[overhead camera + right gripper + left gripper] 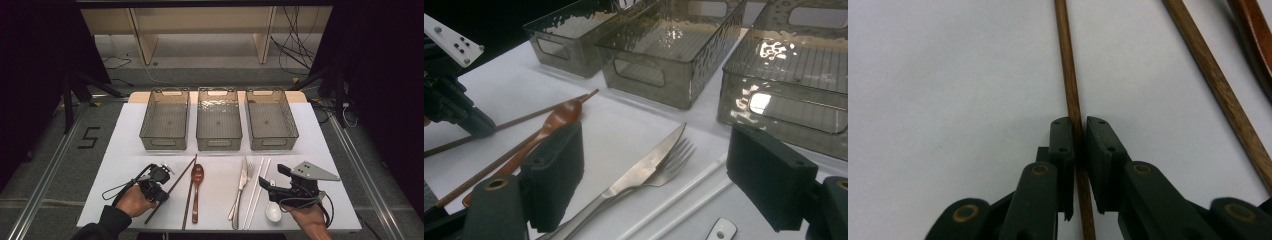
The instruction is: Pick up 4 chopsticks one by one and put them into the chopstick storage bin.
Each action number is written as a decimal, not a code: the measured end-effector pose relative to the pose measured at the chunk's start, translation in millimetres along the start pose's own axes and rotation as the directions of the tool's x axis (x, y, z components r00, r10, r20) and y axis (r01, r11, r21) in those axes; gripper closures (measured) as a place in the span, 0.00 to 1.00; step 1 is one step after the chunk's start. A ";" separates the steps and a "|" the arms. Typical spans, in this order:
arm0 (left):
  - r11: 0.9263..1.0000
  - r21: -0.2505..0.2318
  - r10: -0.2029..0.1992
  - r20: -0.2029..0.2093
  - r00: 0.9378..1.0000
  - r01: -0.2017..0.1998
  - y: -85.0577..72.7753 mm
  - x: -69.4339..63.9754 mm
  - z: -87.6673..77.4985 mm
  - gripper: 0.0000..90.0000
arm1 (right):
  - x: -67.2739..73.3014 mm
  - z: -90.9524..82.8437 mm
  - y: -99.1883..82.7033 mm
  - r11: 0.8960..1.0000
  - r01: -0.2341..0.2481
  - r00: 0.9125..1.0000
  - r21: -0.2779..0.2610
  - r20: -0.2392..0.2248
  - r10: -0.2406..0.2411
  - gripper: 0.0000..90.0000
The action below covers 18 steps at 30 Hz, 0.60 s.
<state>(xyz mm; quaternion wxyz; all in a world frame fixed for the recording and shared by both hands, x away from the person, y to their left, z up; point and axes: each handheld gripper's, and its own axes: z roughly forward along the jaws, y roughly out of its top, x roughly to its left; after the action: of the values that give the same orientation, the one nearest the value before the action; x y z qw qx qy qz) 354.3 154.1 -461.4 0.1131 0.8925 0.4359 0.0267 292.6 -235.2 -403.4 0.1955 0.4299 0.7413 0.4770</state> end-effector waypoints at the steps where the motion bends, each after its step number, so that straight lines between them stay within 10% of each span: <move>1: 1.000 -0.002 -0.007 0.003 1.000 0.007 0.0 0.5 0.1 0.91 | 0.0 0.0 0.0 1.000 0.000 1.000 0.000 0.000 0.000 0.27; 18: 0.999 -0.041 -0.030 0.045 0.999 0.032 -3.6 12.3 -5.1 0.94 | 0.4 0.0 0.1 1.000 0.002 1.000 0.002 -0.002 -0.002 0.27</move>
<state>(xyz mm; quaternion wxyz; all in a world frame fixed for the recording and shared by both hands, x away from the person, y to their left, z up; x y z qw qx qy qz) 358.5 166.8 -457.8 0.1418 0.8835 0.4462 0.0141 292.4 -234.8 -403.2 0.1946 0.4289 0.7423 0.4766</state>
